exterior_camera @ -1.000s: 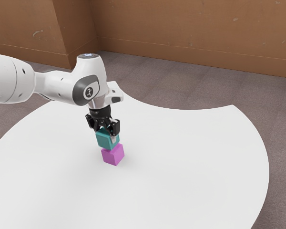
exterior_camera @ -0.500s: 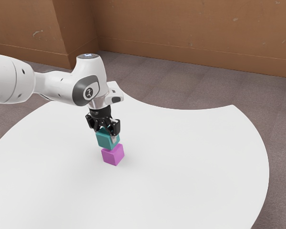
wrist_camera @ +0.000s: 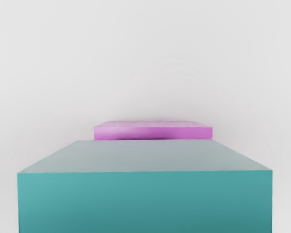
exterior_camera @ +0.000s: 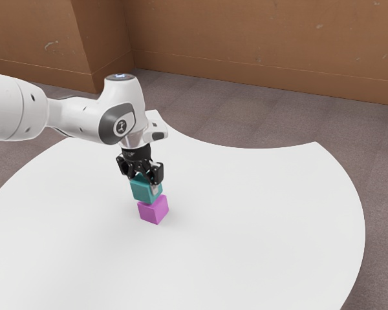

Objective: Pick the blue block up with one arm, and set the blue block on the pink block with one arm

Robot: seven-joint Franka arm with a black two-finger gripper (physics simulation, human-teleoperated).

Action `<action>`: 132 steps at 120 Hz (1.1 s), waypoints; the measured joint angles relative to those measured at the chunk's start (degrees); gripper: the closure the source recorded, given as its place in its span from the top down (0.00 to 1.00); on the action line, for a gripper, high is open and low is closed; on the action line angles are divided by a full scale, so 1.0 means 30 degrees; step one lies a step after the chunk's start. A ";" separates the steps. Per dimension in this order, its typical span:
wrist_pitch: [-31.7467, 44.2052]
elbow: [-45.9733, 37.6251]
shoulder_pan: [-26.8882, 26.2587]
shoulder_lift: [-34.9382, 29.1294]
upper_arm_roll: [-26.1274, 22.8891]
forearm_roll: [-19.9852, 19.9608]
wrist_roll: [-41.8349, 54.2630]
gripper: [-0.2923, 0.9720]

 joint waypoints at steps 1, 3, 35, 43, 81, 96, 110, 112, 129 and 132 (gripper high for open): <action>0.0000 0.0000 0.0000 0.0001 0.0000 0.0001 -0.0002 0.54; 0.0001 0.0000 0.0000 0.0004 0.0000 0.0002 -0.0005 0.54; -0.0011 -0.0017 0.0003 -0.0021 -0.0004 -0.0051 -0.0018 0.55; -0.0026 -0.0084 -0.0011 -0.0051 -0.0022 -0.0046 0.0004 0.55; -0.0115 -0.0224 -0.0028 -0.0119 -0.0053 0.0026 0.0099 0.53; -0.0114 -0.0105 -0.0028 -0.0078 -0.0059 0.0082 0.0129 0.53; -0.0100 -0.0069 -0.0028 -0.0033 -0.0060 0.0104 0.0150 0.53; -0.0098 -0.0066 -0.0028 -0.0029 -0.0060 0.0106 0.0152 0.53; -0.0077 0.0086 -0.0028 0.0123 -0.0060 0.0116 0.0176 0.53; -0.0074 0.0098 -0.0028 0.0135 -0.0060 0.0117 0.0180 0.53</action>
